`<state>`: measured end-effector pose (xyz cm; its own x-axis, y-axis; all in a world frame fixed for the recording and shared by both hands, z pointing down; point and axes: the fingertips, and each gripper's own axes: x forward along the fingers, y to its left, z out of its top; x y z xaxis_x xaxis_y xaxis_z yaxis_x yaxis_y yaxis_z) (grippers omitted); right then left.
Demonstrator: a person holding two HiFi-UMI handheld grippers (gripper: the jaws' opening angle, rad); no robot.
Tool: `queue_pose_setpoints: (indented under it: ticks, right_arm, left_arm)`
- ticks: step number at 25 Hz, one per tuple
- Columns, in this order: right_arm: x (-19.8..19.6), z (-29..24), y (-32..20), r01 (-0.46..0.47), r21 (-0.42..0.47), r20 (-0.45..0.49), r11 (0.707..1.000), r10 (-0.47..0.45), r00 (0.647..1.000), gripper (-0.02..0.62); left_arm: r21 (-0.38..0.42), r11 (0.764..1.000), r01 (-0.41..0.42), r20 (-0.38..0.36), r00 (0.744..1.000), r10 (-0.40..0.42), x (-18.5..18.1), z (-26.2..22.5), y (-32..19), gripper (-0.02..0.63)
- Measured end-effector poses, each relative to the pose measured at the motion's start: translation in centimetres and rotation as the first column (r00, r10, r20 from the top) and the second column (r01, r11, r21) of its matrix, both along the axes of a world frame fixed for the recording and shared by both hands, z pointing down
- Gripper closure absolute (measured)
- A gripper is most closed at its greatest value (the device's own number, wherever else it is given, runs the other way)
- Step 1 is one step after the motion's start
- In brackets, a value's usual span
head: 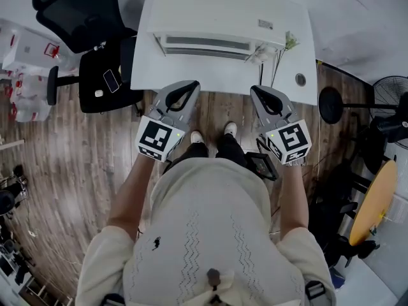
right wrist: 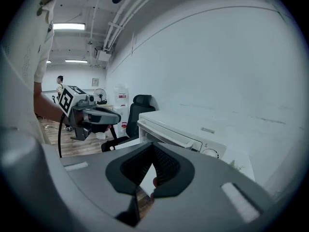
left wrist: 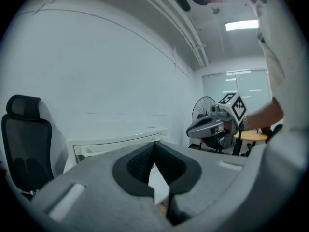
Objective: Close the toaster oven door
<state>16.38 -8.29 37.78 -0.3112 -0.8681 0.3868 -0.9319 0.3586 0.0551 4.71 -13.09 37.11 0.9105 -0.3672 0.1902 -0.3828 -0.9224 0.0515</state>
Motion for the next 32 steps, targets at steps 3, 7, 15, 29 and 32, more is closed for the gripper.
queue_pose_setpoints:
  ticks: [3,7,15,29,32]
  right_arm:
    - [0.8,-0.4,1.3,-0.046,0.023,0.029,0.999,0.046,0.999,0.586]
    - [1.2,-2.0,2.4,-0.099,0.069,0.079,0.993,0.094,0.992,0.586]
    - [0.8,-8.2,3.1,-0.098,0.202,0.054,0.974,0.089,0.995,0.586]
    - [0.9,-16.8,4.4,-0.149,0.368,0.121,0.918,0.112,0.986,0.586]
    - [0.9,-16.5,4.2,-0.17,0.363,0.14,0.916,0.127,0.982,0.586]
  left_arm:
    - [-0.077,0.997,0.023,-0.074,0.997,-0.029,-1.0,-0.6,0.4,0.604]
    - [-0.071,0.995,0.071,-0.092,0.993,-0.078,-2.6,-2.1,0.4,0.603]
    - [0.023,0.993,0.114,-0.138,0.984,-0.11,-3.6,-7.0,-0.6,0.603]
    - [0.113,0.985,0.129,-0.183,0.977,-0.107,-5.1,-11.6,-0.3,0.603]
    - [0.104,0.985,0.136,-0.194,0.974,-0.114,-4.6,-11.6,-0.1,0.603]
